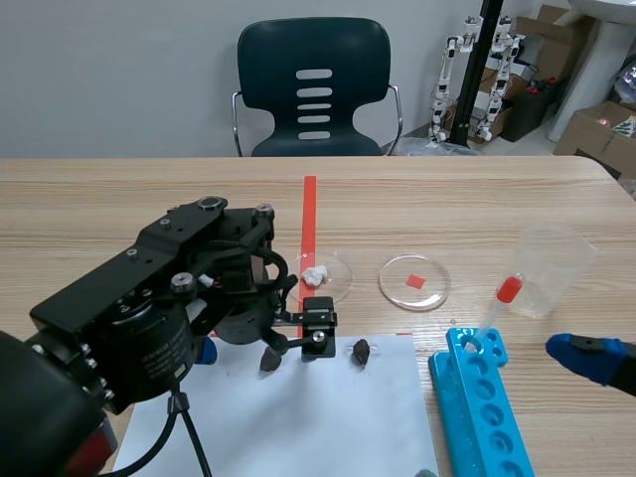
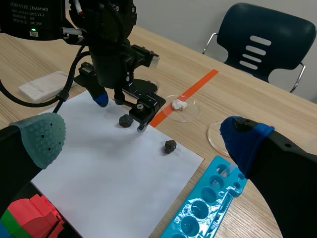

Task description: Pick up the middle mineral with the left hand

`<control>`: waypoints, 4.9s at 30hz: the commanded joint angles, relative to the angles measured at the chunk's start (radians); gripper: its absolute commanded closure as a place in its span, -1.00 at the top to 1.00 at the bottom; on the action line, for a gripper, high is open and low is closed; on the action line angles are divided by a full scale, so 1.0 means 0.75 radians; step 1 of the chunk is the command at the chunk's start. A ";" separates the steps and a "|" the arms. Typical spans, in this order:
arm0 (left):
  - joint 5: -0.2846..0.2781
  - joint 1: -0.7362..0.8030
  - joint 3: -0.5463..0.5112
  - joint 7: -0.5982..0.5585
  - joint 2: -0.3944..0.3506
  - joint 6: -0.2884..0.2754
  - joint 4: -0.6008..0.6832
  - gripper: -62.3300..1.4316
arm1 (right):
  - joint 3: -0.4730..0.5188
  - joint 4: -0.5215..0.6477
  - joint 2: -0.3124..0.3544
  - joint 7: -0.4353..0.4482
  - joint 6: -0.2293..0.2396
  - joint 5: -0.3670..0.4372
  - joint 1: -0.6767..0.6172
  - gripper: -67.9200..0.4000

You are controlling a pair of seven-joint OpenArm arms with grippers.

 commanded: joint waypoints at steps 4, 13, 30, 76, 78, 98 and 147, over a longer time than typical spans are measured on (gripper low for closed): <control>-0.009 -0.030 0.003 0.001 0.018 -0.002 -0.009 1.00 | 0.004 0.015 0.006 0.024 -0.001 0.015 0.005 1.00; -0.010 -0.030 0.003 0.023 0.018 -0.002 -0.009 0.48 | 0.004 0.015 0.006 0.024 -0.001 0.015 0.005 1.00; -0.009 -0.030 0.002 0.069 0.018 -0.002 -0.009 -0.08 | 0.004 0.015 0.006 0.024 -0.001 0.015 0.005 1.00; -0.054 -0.030 0.002 -0.034 0.025 -0.001 -0.037 -0.06 | 0.004 0.015 0.006 0.024 -0.001 0.015 0.005 1.00; -0.054 -0.030 0.002 -0.034 0.025 -0.001 -0.037 -0.06 | 0.004 0.015 0.006 0.024 -0.001 0.015 0.005 1.00; -0.053 -0.030 0.002 -0.035 0.020 -0.001 -0.032 -0.55 | 0.004 0.015 0.006 0.024 -0.001 0.015 0.005 1.00; 0.214 1.428 -0.488 -1.865 -0.625 -0.881 1.241 -0.55 | 0.004 0.015 0.006 0.024 -0.001 0.015 0.005 1.00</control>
